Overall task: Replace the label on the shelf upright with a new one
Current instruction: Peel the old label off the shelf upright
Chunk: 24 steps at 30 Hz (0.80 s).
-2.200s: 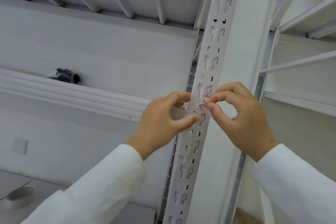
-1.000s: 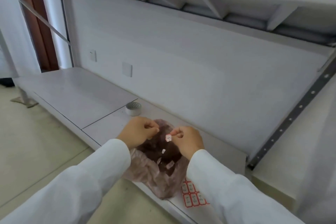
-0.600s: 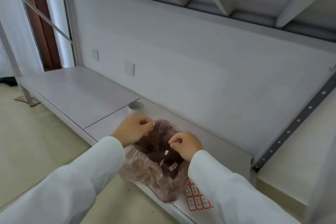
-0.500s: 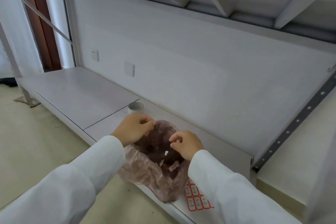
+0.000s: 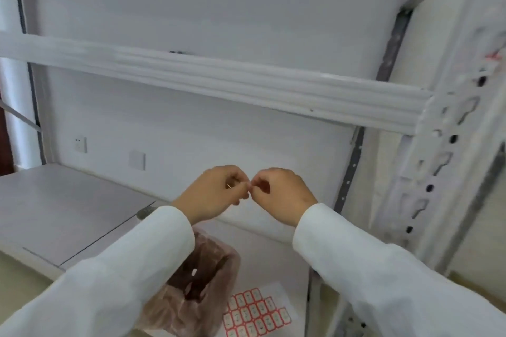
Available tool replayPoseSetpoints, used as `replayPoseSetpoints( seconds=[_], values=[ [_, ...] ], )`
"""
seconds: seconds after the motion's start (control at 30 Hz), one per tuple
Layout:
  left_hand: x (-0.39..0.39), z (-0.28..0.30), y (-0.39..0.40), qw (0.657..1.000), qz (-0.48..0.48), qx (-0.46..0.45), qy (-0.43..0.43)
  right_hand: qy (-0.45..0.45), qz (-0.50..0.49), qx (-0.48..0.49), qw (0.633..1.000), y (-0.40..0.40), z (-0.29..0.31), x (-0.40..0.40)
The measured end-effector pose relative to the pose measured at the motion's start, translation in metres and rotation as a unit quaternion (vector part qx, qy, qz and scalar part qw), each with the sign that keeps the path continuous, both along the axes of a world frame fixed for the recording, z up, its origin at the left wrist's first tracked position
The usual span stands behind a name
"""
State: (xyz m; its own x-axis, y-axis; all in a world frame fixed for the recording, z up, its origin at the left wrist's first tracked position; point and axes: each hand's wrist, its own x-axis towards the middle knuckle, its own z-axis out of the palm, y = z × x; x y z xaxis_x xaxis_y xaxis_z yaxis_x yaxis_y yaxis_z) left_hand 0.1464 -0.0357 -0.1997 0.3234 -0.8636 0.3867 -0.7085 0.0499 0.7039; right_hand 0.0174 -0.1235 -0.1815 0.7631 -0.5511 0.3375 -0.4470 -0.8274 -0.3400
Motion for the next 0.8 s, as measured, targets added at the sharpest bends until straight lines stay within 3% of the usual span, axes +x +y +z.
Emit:
replayPoseSetpoints(
  seconds=[0.07,0.2,0.33,0.4,0.53,0.6,0.67,0.8],
  values=[
    [-0.031,0.024,0.003,0.991,0.003,-0.12,-0.059,-0.038,0.003,-0.061,0.997,0.012,0.027,-0.035],
    [-0.098,0.073,0.005,0.932,-0.037,-0.336,-0.133,-0.152,0.029,-0.183,0.971,0.033,0.066,-0.104],
    [-0.146,0.118,-0.011,0.889,-0.038,-0.438,-0.132,-0.265,0.008,-0.267,0.927,0.024,0.105,-0.171],
    [-0.162,0.135,-0.024,0.908,-0.031,-0.403,-0.111,-0.324,-0.016,-0.273,0.906,0.015,0.128,-0.197],
    [-0.179,0.154,-0.051,0.973,-0.024,-0.202,-0.105,-0.344,-0.071,-0.236,0.906,-0.003,0.152,-0.221],
    [-0.182,0.155,-0.06,0.967,0.029,-0.145,-0.209,-0.326,-0.093,-0.215,0.916,-0.01,0.154,-0.222],
    [-0.183,0.154,-0.064,0.952,0.062,-0.144,-0.265,-0.306,-0.109,-0.215,0.921,-0.015,0.153,-0.221],
    [-0.182,0.151,-0.064,0.943,0.066,-0.181,-0.271,-0.212,-0.117,-0.379,0.893,-0.016,0.156,-0.214]
  ],
)
